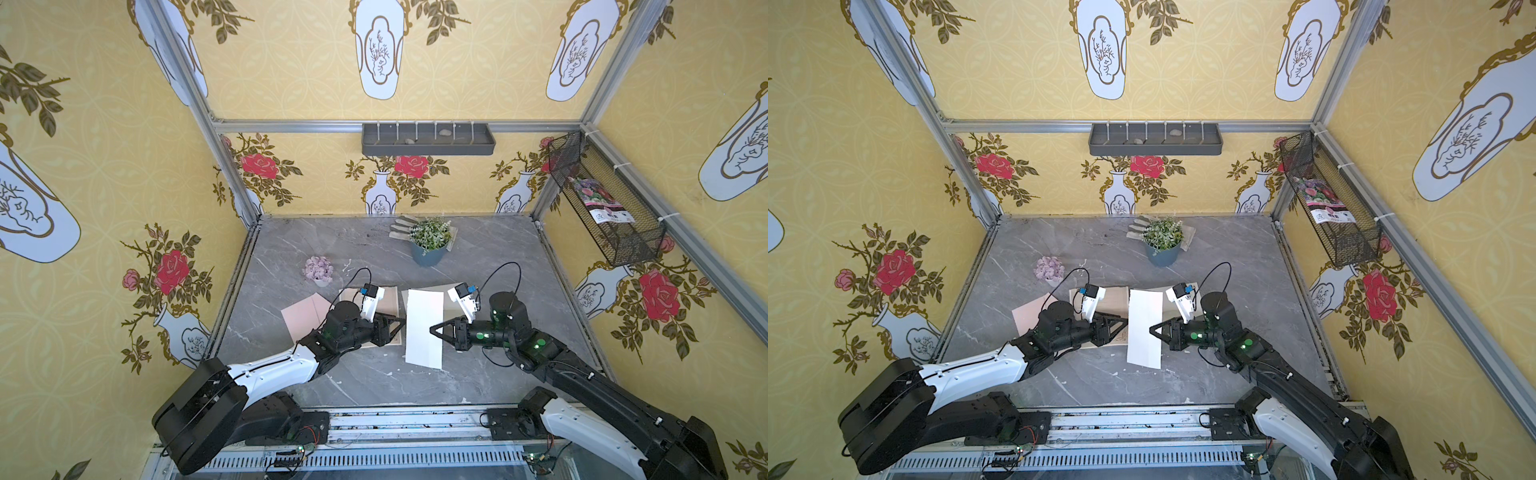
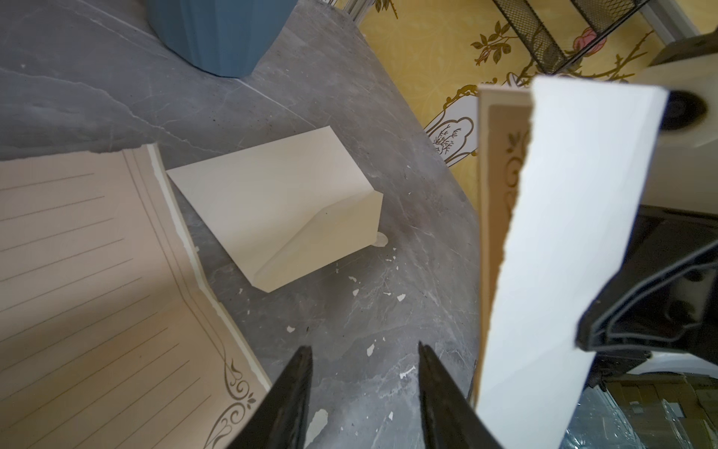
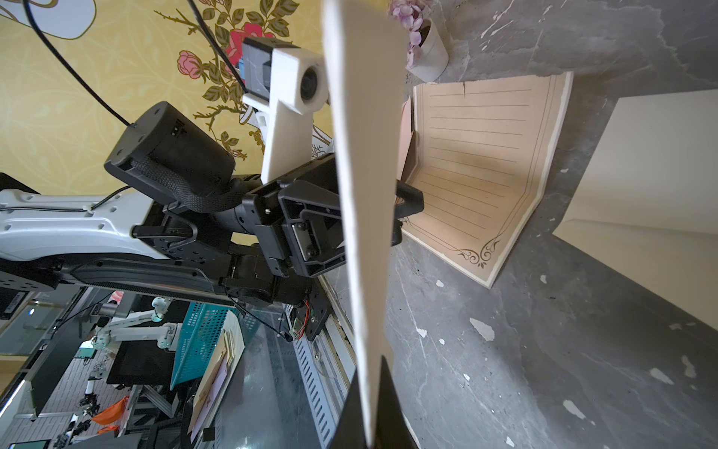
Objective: Take the letter paper out of the envelope
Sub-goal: Adjust the letter paper.
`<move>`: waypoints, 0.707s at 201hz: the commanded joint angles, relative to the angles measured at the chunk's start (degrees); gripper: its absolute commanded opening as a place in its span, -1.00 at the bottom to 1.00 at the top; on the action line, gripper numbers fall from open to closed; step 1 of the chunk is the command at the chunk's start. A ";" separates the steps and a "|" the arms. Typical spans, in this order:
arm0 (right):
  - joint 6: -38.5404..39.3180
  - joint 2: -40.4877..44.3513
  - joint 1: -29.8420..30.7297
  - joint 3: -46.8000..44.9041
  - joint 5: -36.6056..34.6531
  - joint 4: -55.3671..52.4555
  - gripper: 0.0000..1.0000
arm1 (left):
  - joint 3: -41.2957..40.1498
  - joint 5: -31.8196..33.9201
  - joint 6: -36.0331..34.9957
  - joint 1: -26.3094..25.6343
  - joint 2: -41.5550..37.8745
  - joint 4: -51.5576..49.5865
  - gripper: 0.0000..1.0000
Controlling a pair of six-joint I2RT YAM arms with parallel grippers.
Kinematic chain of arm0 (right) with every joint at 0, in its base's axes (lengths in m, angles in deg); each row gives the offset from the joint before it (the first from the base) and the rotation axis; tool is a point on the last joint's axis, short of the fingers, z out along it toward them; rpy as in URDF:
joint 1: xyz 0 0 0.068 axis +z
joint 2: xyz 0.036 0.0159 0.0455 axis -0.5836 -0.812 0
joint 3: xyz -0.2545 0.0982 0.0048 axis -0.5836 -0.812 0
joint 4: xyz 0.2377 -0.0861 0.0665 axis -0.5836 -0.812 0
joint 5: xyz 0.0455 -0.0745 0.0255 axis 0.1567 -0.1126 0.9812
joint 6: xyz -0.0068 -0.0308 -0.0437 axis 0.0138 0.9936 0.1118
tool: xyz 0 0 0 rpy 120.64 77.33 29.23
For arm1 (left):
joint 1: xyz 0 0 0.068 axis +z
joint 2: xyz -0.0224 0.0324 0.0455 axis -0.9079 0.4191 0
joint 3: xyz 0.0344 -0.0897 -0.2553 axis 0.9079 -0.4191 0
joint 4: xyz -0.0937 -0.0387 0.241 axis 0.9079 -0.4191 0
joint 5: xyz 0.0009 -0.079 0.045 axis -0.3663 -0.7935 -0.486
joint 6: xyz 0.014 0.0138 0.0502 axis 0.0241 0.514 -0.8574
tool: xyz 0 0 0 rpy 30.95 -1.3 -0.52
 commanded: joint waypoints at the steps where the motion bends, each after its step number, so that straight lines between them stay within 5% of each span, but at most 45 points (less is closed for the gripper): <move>1: -0.40 -0.07 0.08 -0.30 -0.41 2.14 -1.00 | -0.81 -1.06 -0.07 -0.28 -0.34 3.53 -0.08; 142: -0.77 -4.12 0.05 -1.40 -0.18 6.06 -1.00 | -0.93 -2.65 0.76 -2.13 0.68 8.13 -0.05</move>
